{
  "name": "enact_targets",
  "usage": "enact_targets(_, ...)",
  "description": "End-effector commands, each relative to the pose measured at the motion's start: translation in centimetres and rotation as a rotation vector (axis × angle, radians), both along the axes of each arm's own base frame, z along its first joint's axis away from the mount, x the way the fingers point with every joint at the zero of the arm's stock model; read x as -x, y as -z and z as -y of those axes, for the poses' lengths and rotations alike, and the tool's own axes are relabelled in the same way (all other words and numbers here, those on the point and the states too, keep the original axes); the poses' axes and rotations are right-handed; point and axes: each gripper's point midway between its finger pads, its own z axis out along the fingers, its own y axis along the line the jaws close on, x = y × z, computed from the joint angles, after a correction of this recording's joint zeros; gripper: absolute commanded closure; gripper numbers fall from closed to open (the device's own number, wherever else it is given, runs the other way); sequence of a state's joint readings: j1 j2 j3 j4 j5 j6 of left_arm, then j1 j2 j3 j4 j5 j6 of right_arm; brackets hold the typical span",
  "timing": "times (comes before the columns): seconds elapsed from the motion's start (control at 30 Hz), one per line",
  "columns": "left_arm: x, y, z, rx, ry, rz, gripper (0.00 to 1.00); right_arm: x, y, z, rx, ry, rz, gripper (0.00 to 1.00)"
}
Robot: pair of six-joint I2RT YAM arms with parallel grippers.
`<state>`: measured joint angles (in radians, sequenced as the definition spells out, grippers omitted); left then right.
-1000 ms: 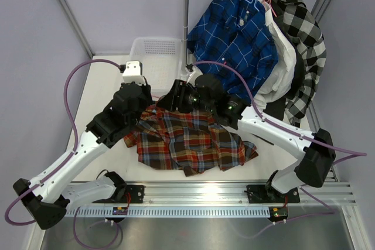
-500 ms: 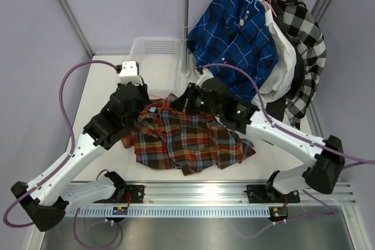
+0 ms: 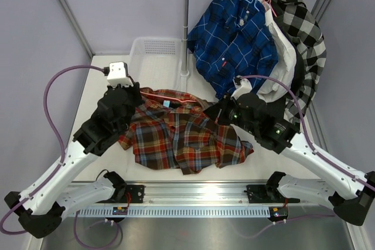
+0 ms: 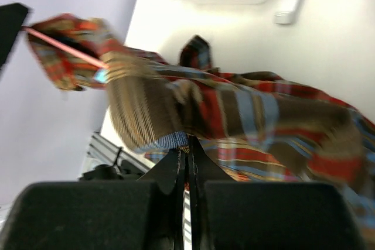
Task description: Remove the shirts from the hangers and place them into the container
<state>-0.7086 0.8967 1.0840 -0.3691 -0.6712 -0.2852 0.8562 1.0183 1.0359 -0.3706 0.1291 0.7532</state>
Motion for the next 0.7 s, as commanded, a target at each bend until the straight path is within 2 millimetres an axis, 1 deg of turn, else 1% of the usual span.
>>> enact_targets(0.0,0.7,-1.8,-2.3,0.043,-0.084,0.066,1.0,-0.1,0.4,3.7,0.062,0.092,0.03,1.0)
enact_targets(0.03,1.1,-2.1,-2.6,0.056,-0.085,0.076,1.0,0.2,1.1,4.4,0.087,0.099,0.018,1.0)
enact_targets(0.1,1.4,-1.9,-2.9,0.054,-0.083,0.074,1.0,0.3,0.9,5.7,0.098,0.126,0.033,1.0)
enact_targets(0.17,2.0,-2.0,-3.1,0.069,-0.073,0.082,1.0,0.5,1.4,6.5,0.119,0.134,0.026,1.0)
enact_targets(0.27,2.6,-1.8,-2.8,0.045,-0.015,0.084,1.0,0.6,1.2,7.5,0.13,0.15,0.033,1.0)
enact_targets(0.3,2.6,-1.1,-2.5,0.025,0.005,0.074,1.0,0.7,0.9,7.7,0.128,0.152,0.04,1.0)
enact_targets(0.37,2.9,-0.6,-2.1,0.002,0.047,0.069,1.0,0.6,0.3,8.0,0.126,0.157,0.055,1.0)
enact_targets(0.43,3.4,-0.1,-1.9,0.019,0.076,0.068,1.0,0.4,0.3,7.7,0.134,0.15,0.053,1.0)
enact_targets(0.47,3.6,-0.2,-1.8,0.032,0.086,0.073,1.0,0.2,0.9,7.3,0.147,0.138,0.035,1.0)
enact_targets(0.57,4.1,-1.2,-1.3,0.068,0.127,0.096,1.0,-0.1,2.3,6.1,0.159,0.101,-0.003,1.0)
enact_targets(0.67,4.5,-2.1,-1.0,0.06,0.166,0.121,1.0,-0.3,3.2,5.0,0.154,0.057,-0.024,1.0)
